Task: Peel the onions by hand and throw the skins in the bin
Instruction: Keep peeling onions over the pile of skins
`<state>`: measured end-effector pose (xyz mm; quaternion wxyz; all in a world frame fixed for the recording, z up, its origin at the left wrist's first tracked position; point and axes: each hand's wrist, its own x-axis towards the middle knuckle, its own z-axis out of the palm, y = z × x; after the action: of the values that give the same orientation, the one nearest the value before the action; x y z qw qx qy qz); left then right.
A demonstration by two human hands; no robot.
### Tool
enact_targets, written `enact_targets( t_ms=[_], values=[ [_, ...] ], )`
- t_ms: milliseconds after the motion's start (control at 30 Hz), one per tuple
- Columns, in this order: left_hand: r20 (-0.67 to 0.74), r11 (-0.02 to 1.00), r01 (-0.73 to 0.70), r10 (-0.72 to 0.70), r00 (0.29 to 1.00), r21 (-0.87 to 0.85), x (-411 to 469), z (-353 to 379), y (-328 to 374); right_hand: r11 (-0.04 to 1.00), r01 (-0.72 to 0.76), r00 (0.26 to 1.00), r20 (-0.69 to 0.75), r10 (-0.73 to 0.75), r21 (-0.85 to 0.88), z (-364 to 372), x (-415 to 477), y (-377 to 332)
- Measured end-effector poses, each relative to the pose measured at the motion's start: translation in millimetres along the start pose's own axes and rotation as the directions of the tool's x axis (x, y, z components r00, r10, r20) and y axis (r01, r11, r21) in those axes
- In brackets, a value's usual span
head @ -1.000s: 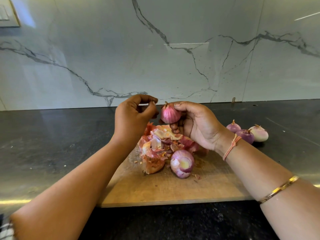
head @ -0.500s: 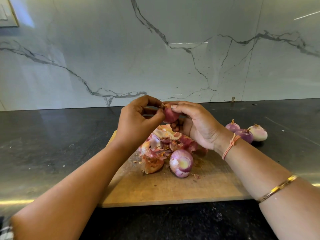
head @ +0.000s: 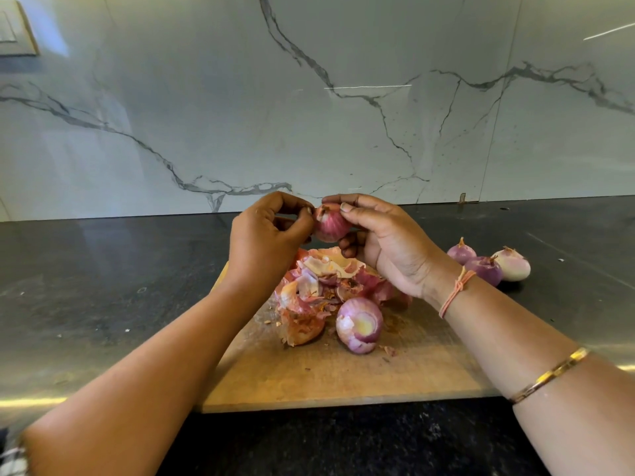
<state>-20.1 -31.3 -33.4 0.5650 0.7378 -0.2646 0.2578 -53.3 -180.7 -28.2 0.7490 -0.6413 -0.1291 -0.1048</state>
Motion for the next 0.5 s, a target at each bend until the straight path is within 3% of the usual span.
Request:
enact_targets(
  t_ms=[333, 500],
  values=[
    [0.047, 0.988, 0.035, -0.029, 0.998, -0.147, -0.7, 1.9, 1.3, 0.996, 0.027, 1.000, 0.002, -0.027, -0.079, -0.3, -1.5, 1.6],
    [0.109, 0.989, 0.042, -0.026, 0.994, -0.143, -4.4, 3.1, 4.4, 0.984, 0.058, 0.998, 0.001, -0.059, -0.167, 1.3, -1.5, 4.9]
  ],
)
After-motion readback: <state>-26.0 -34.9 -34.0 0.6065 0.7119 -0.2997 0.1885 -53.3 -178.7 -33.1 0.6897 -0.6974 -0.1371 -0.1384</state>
